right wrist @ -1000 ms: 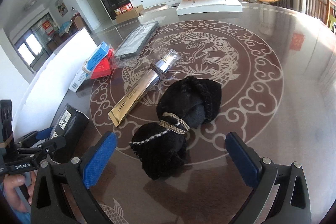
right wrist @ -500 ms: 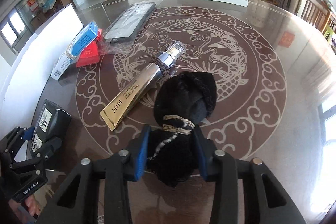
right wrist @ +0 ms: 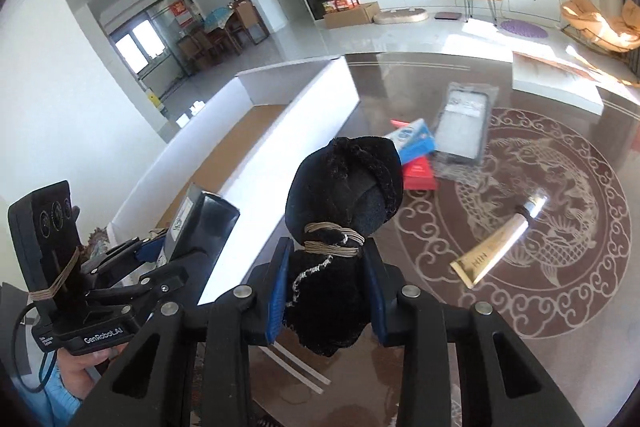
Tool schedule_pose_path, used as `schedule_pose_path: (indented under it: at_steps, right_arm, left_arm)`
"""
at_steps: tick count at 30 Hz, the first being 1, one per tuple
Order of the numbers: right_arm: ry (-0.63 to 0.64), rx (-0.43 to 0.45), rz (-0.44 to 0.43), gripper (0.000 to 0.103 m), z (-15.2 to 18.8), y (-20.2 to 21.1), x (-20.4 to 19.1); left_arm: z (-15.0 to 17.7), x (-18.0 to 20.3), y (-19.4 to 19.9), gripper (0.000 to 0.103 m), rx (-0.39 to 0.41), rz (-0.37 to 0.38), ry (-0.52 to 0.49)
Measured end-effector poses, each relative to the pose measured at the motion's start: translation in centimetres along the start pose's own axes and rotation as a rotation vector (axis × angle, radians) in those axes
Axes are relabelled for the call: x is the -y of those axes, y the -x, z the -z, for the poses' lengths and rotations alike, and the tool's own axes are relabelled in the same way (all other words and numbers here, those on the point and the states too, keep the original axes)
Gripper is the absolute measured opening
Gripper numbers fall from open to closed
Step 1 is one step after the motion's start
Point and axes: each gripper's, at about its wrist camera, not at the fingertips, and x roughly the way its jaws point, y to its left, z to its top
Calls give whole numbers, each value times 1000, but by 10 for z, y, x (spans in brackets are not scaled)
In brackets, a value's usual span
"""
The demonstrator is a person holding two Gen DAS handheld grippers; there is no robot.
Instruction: Organize objects
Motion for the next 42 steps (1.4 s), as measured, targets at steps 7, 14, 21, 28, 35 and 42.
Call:
schedule_pose_path:
  at_steps: [7,14,21,28,35,42]
  right_arm:
    - [200,-84,-205,35,-19,-80,-140]
    - [201,-232,-231,75,2,-155,-173]
    - [237,31,-82,103,15,-86,-115]
    - [118,124,351,103,52,-33,26]
    - [-68,22,587,103,106,-2,148]
    - [-115,-30,607,103,126,2,171]
  left_arm:
    - [1,-123,12,57,-51,-276,120]
    - [23,-165,-9,74,-148,-342,190]
    - [25,-104,-8,86,-70,-261,127]
    - [26,27,-6,87,-41,13,-57]
    - [73,127,-76,98,-182,89,-184]
    - [83,127,-135,98,-230,-33,-204]
